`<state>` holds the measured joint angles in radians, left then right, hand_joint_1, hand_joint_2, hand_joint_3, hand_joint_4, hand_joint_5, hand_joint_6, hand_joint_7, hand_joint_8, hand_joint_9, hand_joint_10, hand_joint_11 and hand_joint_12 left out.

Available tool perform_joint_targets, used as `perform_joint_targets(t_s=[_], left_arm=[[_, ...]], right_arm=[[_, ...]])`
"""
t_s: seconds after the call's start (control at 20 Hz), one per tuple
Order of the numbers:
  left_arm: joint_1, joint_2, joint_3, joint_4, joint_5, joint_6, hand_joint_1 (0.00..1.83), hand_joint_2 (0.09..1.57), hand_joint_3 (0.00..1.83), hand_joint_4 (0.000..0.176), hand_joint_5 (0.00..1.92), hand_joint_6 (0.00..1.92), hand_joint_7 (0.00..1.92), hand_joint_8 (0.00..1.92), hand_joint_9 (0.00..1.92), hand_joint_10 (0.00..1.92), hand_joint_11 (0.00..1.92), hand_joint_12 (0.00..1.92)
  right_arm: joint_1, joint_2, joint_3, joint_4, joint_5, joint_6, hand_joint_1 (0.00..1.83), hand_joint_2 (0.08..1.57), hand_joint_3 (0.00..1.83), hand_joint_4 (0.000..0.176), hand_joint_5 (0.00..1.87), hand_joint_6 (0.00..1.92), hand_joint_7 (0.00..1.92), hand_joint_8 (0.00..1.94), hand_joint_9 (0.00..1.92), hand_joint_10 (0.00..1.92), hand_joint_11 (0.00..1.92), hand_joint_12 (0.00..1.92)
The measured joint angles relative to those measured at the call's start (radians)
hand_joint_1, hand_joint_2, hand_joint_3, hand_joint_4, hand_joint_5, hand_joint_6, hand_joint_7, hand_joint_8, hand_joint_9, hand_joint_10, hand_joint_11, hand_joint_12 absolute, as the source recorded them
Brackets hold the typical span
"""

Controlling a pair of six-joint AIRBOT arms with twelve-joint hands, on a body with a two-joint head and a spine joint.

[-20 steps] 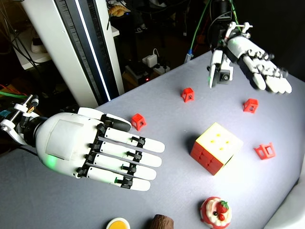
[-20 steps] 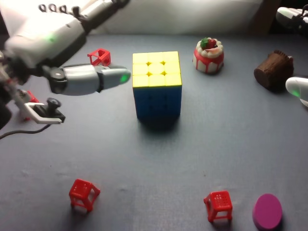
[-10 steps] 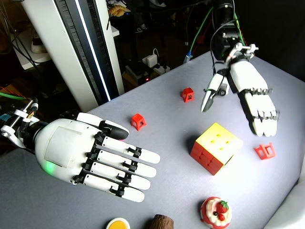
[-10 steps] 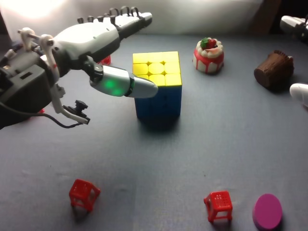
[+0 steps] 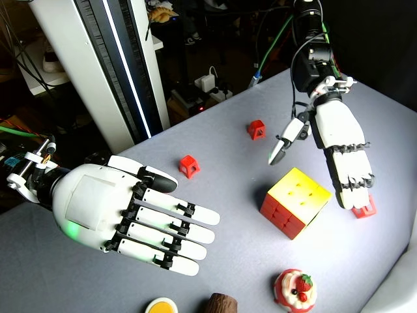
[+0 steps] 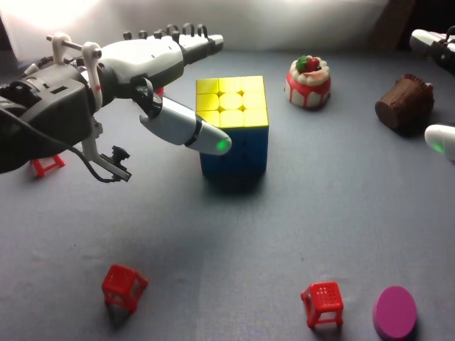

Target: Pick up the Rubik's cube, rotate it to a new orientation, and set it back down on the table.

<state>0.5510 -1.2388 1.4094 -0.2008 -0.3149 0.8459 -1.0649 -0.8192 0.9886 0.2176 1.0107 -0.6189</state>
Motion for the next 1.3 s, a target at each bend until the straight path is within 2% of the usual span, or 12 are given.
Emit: perform_joint_targets(t_s=[0.35, 0.45, 0.6, 0.75, 0.85, 0.9, 0.95, 1.1, 1.15, 1.2, 1.25, 1.3], left_arm=[[-0.025, -0.045, 0.048, -0.027, 0.090, 0.073, 0.63, 0.81, 0.00, 0.032, 0.00, 0.00, 0.00, 0.00, 0.00, 0.00, 0.00, 0.78], [-0.035, -0.053, 0.054, -0.058, 0.108, 0.110, 0.65, 0.83, 0.01, 0.020, 0.00, 0.00, 0.00, 0.00, 0.00, 0.00, 0.00, 0.85], [-0.036, -0.066, 0.070, -0.093, 0.121, 0.139, 0.61, 0.83, 0.01, 0.003, 0.00, 0.00, 0.00, 0.00, 0.00, 0.00, 0.00, 0.58], [-0.036, -0.079, 0.089, -0.105, 0.139, 0.145, 0.62, 0.85, 0.01, 0.000, 0.00, 0.00, 0.00, 0.00, 0.02, 0.01, 0.00, 0.83], [-0.036, -0.080, 0.090, -0.111, 0.147, 0.152, 0.62, 0.87, 0.02, 0.000, 0.07, 0.03, 0.12, 0.04, 0.15, 0.08, 0.00, 1.49], [-0.036, -0.081, 0.090, -0.112, 0.148, 0.153, 0.83, 0.91, 0.01, 0.000, 0.16, 0.04, 0.11, 1.37, 0.24, 1.55, 0.43, 1.83], [-0.036, -0.081, 0.090, -0.112, 0.147, 0.153, 0.88, 0.96, 0.02, 0.000, 0.33, 0.11, 0.33, 1.71, 0.53, 1.85, 0.74, 1.90], [-0.037, -0.085, 0.094, -0.122, 0.135, 0.151, 1.01, 1.10, 0.01, 0.000, 0.83, 0.11, 0.54, 1.56, 0.52, 1.92, 0.64, 1.92], [-0.037, -0.085, 0.094, -0.122, 0.131, 0.151, 1.03, 1.17, 0.02, 0.000, 0.83, 0.99, 0.43, 1.17, 0.25, 1.60, 0.17, 1.92], [-0.037, -0.085, 0.093, -0.122, 0.123, 0.151, 1.03, 1.17, 0.02, 0.000, 0.83, 0.99, 0.43, 1.17, 0.25, 1.60, 0.17, 1.92], [-0.038, -0.085, 0.093, -0.122, 0.118, 0.150, 1.01, 1.21, 0.01, 0.000, 0.77, 1.25, 0.41, 1.09, 0.17, 1.55, 0.05, 1.92], [-0.038, -0.080, 0.085, -0.119, 0.114, 0.151, 1.07, 1.21, 0.00, 0.000, 0.78, 1.27, 0.43, 1.28, 0.19, 1.70, 0.19, 1.92]], right_arm=[[-0.005, -0.003, 0.002, 0.005, 0.002, 0.000, 0.62, 1.34, 0.00, 0.000, 0.00, 0.00, 0.00, 0.00, 0.00, 0.00, 0.00, 0.00], [-0.011, -0.005, 0.002, 0.007, 0.000, 0.000, 0.59, 1.35, 0.00, 0.000, 0.00, 0.00, 0.00, 0.00, 0.00, 0.00, 0.01, 0.01], [-0.012, -0.006, 0.002, 0.008, -0.002, 0.000, 0.61, 1.35, 0.00, 0.000, 0.00, 0.00, 0.00, 0.00, 0.00, 0.00, 0.00, 0.00], [-0.012, -0.006, 0.002, 0.010, -0.002, 0.000, 0.54, 1.35, 0.00, 0.000, 0.00, 0.00, 0.00, 0.00, 0.00, 0.00, 0.03, 0.02], [-0.012, -0.006, 0.002, 0.010, -0.002, 0.000, 0.53, 1.35, 0.00, 0.000, 0.00, 0.00, 0.00, 0.00, 0.00, 0.00, 0.00, 0.01], [-0.012, -0.006, 0.002, 0.010, -0.002, 0.000, 0.54, 1.35, 0.00, 0.000, 0.00, 0.00, 0.00, 0.00, 0.00, 0.00, 0.00, 0.01], [-0.012, -0.006, 0.002, 0.009, -0.001, 0.000, 0.52, 1.35, 0.00, 0.000, 0.00, 0.00, 0.00, 0.00, 0.00, 0.00, 0.01, 0.02], [-0.012, -0.006, 0.002, 0.010, -0.001, 0.000, 0.52, 1.34, 0.00, 0.000, 0.00, 0.00, 0.00, 0.00, 0.00, 0.00, 0.01, 0.03], [-0.012, -0.006, 0.002, 0.009, 0.000, 0.000, 0.51, 1.34, 0.00, 0.000, 0.00, 0.00, 0.00, 0.00, 0.00, 0.00, 0.00, 0.03], [-0.012, -0.006, 0.002, 0.010, 0.000, 0.000, 0.51, 1.34, 0.00, 0.000, 0.00, 0.00, 0.00, 0.00, 0.00, 0.00, 0.00, 0.03], [-0.012, -0.006, 0.002, 0.010, 0.001, 0.000, 0.51, 1.34, 0.00, 0.000, 0.00, 0.00, 0.00, 0.00, 0.00, 0.00, 0.00, 0.03], [-0.012, -0.006, 0.002, 0.010, 0.002, 0.000, 0.57, 1.35, 0.00, 0.000, 0.00, 0.00, 0.00, 0.00, 0.00, 0.00, 0.00, 0.01]])
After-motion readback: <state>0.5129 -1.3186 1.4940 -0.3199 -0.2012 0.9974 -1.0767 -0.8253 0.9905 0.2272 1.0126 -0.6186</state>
